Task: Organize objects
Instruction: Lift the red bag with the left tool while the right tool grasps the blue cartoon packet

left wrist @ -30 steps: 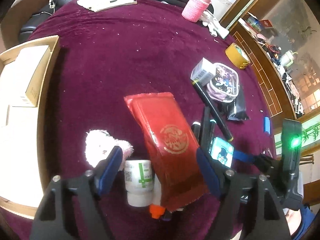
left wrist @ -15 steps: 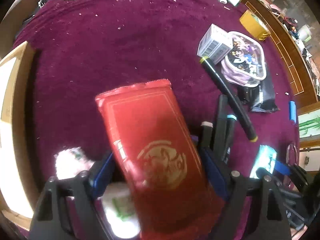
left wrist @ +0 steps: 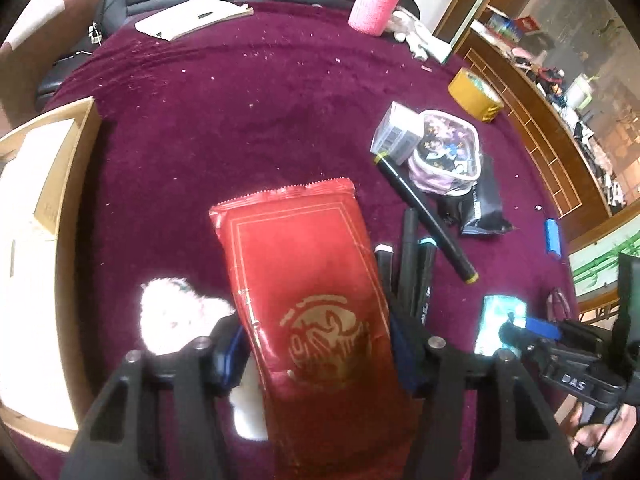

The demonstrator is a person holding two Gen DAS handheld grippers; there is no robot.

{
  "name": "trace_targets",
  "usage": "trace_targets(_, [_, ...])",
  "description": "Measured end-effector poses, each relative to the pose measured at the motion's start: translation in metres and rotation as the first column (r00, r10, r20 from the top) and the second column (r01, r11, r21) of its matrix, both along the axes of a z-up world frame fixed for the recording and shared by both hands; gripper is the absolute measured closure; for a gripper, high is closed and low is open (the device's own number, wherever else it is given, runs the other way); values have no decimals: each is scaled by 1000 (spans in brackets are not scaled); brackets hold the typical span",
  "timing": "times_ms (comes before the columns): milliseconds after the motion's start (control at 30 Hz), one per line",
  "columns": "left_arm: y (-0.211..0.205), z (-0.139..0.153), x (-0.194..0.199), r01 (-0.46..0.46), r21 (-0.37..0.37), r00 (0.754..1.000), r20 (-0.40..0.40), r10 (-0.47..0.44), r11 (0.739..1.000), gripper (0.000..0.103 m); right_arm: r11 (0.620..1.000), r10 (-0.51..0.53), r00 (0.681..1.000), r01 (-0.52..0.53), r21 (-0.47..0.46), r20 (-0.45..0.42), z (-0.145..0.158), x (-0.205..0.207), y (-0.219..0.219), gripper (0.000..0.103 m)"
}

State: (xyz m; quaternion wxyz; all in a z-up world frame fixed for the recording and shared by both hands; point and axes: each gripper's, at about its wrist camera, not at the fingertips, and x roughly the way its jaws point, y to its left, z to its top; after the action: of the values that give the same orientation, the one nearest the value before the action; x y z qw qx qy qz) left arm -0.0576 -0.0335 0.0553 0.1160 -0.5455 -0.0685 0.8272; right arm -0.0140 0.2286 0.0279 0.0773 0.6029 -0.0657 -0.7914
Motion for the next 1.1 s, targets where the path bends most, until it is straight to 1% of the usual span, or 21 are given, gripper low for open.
trace_targets(33, [-2,2,1,-5,-2,1000,-5,5,1000,45,1000,-10,1000,10,-1,3,0,-4,-3,59])
trace_targets(67, [-3,3,3,-6,-1,1000,-10,6,1000,45,999,-32,999,32,-13,16,0,-6,-2,46])
trace_targets(100, [-4,4,5,-9,-2,1000,-11,9,1000,45,998,-49,998,50,-32,41,-1,-7,-1,26])
trace_targets(133, [-5,6,7,-12,-2,1000,-13,12,1000,45,997,-61,996,64,-52,62,-3,-7,0,18])
trace_targets(167, [-6,7,8,-15,1,1000,-17,15,1000,45,995,-77,994,82,-63,82,-5,-7,-1,13])
trace_targets(233, [-6,8,7,-17,8,1000,-19,17,1000,45,997,-74,995,77,-28,73,-6,-2,-5,13])
trace_targets(267, [-6,9,8,-15,7,1000,-21,15,1000,45,999,-39,998,38,12,57,-8,3,-14,16])
trace_targets(300, [-7,10,9,-13,7,1000,-23,13,1000,45,997,5,999,-8,71,43,-9,5,-23,25])
trace_targets(333, [-7,10,9,-9,8,1000,-23,9,1000,45,984,66,998,-68,163,19,-10,9,-35,30])
trace_targets(367, [-7,10,9,-6,8,1000,-22,6,1000,45,965,141,990,-130,230,-32,-7,17,-48,44])
trace_targets(400, [-7,10,9,-2,10,1000,-22,2,1000,45,959,168,985,-155,237,-36,-6,21,-53,51])
trace_targets(433, [-7,10,10,1,15,1000,-22,-1,1000,45,960,172,985,-160,231,-30,-5,21,-54,53])
trace_targets(467, [-7,10,11,4,19,1000,-23,-4,1000,45,962,166,986,-156,224,-26,-4,21,-52,59])
trace_targets(500, [-7,11,11,8,20,1000,-26,-7,1000,45,966,153,988,-143,214,-31,-2,22,-47,62])
trace_targets(567, [-7,13,12,15,24,999,-32,-15,1000,45,983,108,994,-102,153,-34,3,24,-34,63])
trace_targets(667, [-11,17,15,23,50,999,-42,-21,999,45,995,58,997,-54,83,-45,12,24,-25,62])
trace_targets(733, [-14,20,16,20,62,999,-48,-17,998,45,998,41,997,-38,60,-59,21,27,-21,63])
trace_targets(833, [-20,26,20,13,85,998,-58,-9,996,45,999,29,997,-27,35,-75,33,33,-18,62])
trace_targets(933, [-28,32,23,1,105,998,-64,6,994,45,1000,26,997,-26,-2,-73,42,35,-19,62])
trace_targets(967, [-32,35,25,-6,113,997,-70,14,994,45,999,31,997,-32,-7,-72,45,22,-29,62])
trace_targets(1100, [-50,44,32,-35,134,995,-87,47,990,45,997,67,995,-70,-33,-77,56,20,-49,62])
